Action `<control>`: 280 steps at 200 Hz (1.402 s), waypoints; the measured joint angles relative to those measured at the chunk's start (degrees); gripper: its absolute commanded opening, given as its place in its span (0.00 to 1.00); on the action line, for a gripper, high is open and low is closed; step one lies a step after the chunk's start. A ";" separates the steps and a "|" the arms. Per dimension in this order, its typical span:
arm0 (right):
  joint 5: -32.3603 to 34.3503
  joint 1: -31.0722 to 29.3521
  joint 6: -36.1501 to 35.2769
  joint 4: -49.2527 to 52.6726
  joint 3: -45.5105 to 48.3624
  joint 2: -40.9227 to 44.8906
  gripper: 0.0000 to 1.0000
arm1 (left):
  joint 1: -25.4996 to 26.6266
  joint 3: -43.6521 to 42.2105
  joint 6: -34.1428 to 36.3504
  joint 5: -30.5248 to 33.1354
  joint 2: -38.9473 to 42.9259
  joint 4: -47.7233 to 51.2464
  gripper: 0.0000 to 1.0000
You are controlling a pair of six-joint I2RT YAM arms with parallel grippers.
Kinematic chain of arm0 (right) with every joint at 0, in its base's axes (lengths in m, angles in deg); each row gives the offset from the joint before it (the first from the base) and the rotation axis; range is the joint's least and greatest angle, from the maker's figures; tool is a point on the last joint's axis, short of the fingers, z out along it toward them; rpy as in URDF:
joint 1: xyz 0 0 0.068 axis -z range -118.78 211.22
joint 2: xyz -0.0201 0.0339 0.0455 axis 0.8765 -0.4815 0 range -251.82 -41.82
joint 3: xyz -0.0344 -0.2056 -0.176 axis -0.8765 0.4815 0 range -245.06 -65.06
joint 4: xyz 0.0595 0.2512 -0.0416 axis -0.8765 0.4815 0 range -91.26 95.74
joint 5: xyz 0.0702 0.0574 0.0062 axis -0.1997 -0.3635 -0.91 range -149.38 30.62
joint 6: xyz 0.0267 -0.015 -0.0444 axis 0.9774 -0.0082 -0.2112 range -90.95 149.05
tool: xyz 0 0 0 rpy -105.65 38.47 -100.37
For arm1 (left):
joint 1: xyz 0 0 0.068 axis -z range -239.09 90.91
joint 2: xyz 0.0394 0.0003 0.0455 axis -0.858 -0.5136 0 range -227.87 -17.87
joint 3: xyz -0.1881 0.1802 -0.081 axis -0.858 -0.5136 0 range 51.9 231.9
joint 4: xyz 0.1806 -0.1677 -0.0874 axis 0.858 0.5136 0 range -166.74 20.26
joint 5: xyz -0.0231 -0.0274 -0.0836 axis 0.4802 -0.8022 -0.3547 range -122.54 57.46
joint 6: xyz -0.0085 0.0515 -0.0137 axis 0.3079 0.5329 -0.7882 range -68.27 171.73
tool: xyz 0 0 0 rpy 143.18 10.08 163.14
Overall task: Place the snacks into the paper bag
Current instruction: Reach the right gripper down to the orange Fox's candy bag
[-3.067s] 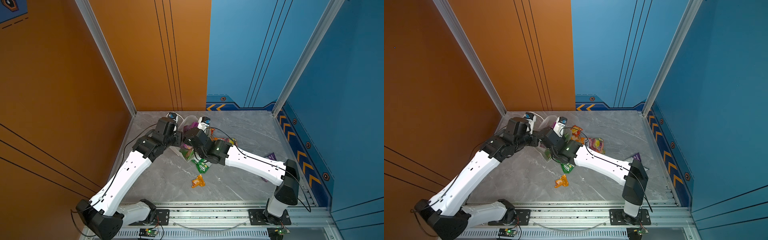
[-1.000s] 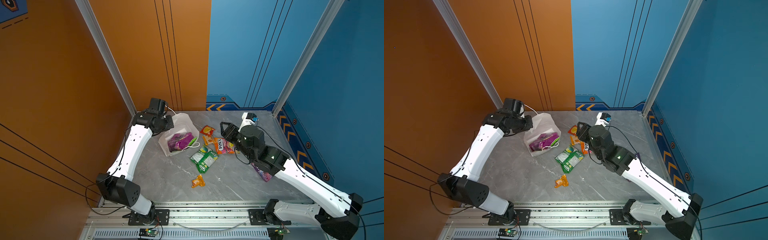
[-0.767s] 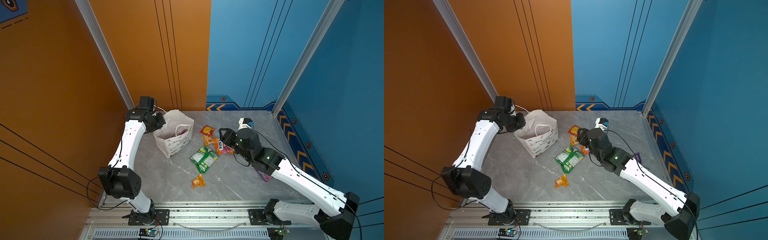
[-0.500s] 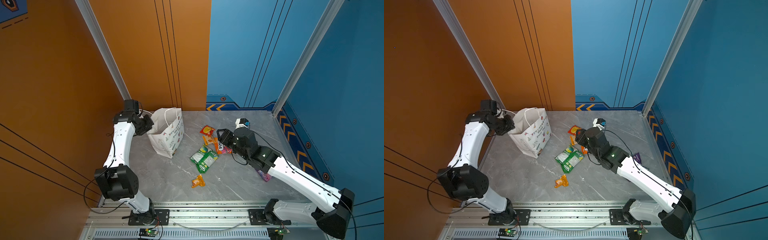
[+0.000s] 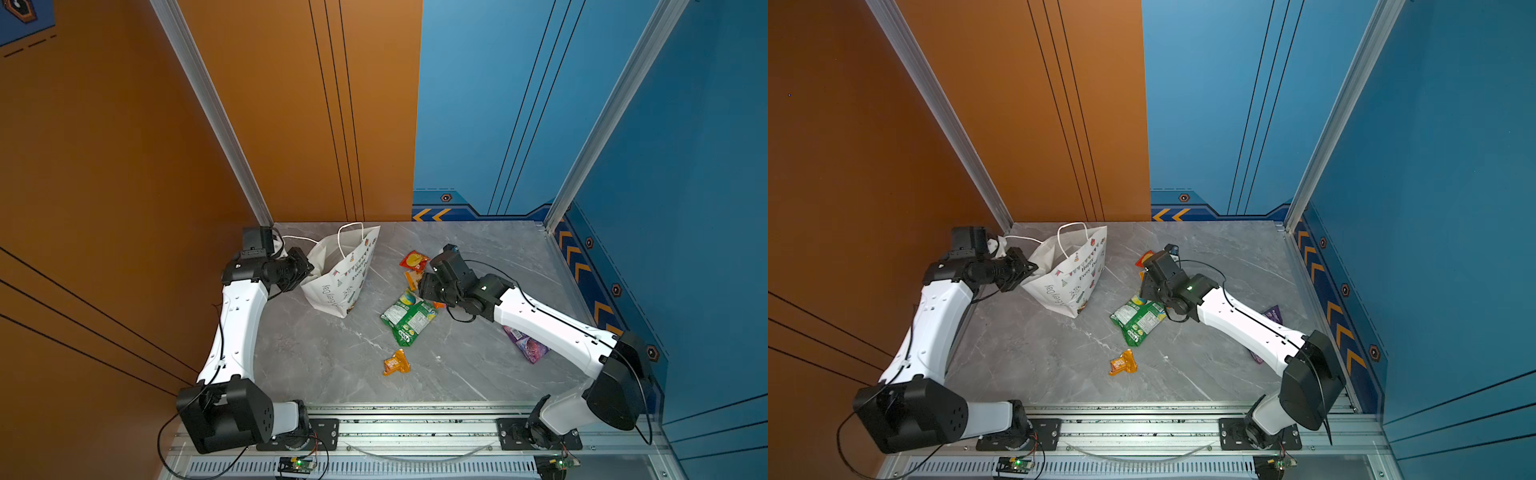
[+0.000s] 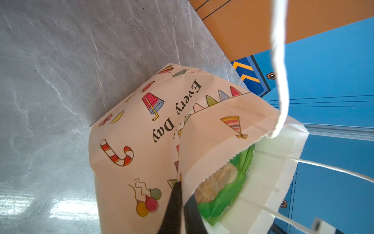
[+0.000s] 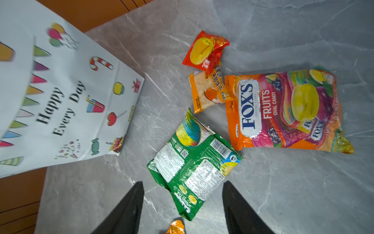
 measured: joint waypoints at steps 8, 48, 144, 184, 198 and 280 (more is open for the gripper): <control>0.33 -0.85 -0.92 0.98 -0.02 -0.74 0.68 | -0.68 0.00 0.00 -0.15 -0.07 -0.13 0.00; 4.96 -3.69 -4.55 6.10 -0.07 -4.39 0.74 | -1.73 -0.13 0.26 -0.28 -0.37 -0.57 0.00; 12.33 2.12 -11.85 16.94 -14.95 -20.61 0.69 | -2.67 -2.58 5.05 1.22 0.20 -2.95 0.00; 12.74 3.69 -13.68 22.18 -24.06 -30.47 0.66 | -2.82 -5.11 4.98 0.92 1.64 -5.16 0.00; 12.74 3.67 -13.90 24.17 -27.30 -33.90 0.65 | -2.82 -5.73 4.94 0.39 1.99 -5.95 0.00; 16.65 3.65 -13.14 31.85 -33.86 -43.21 0.56 | -2.82 -6.32 4.76 0.09 2.08 -7.19 0.00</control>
